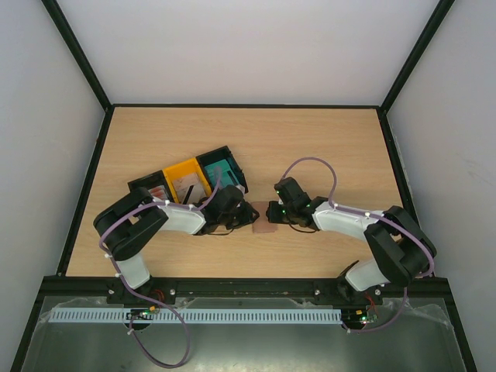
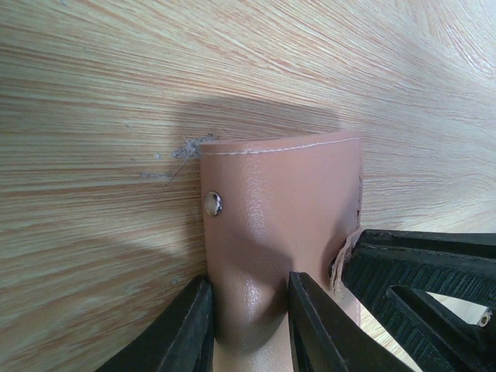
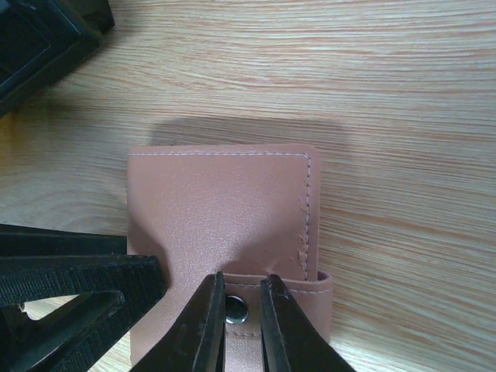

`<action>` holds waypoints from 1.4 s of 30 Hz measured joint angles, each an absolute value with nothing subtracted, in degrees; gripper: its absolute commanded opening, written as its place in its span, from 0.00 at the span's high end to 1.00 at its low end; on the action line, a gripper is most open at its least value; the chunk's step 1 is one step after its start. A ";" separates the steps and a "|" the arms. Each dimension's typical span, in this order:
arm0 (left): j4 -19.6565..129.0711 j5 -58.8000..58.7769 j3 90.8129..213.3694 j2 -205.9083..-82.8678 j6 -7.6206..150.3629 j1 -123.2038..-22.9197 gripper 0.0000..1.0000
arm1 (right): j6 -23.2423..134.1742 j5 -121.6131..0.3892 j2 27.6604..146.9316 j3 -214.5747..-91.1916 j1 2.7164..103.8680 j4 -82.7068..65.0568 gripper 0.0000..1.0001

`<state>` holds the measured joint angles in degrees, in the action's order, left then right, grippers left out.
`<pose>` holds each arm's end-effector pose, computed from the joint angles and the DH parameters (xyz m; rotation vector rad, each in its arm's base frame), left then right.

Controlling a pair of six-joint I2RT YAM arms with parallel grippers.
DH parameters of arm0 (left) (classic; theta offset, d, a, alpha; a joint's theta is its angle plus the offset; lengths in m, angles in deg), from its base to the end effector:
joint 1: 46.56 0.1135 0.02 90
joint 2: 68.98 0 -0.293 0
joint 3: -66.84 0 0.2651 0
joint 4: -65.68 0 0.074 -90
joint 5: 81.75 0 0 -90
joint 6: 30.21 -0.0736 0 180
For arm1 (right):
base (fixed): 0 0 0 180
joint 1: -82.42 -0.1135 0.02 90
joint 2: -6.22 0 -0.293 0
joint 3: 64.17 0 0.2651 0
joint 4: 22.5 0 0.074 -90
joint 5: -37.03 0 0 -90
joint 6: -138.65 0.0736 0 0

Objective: Put the credit cards into the card holder
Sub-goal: Close the card holder at the center of the board, then reset both arms

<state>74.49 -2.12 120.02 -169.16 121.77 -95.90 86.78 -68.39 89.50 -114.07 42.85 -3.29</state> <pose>0.2295 -0.2875 0.1175 -0.1679 2.5307 -1.1458 0.2150 0.2031 0.1435 -0.1559 2.6684 0.8486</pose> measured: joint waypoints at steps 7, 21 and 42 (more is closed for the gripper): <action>74.43 -2.17 120.04 -169.16 121.74 -95.88 0.70 | 86.30 -69.11 89.46 -113.76 42.85 -4.14 0.97; 74.54 -2.23 120.06 -169.27 121.74 -95.88 0.70 | 86.82 -68.63 89.57 -111.38 42.87 -8.45 0.98; 56.18 5.73 129.53 -158.32 113.07 -95.90 0.34 | 89.10 -47.10 78.00 -126.09 41.78 9.26 0.55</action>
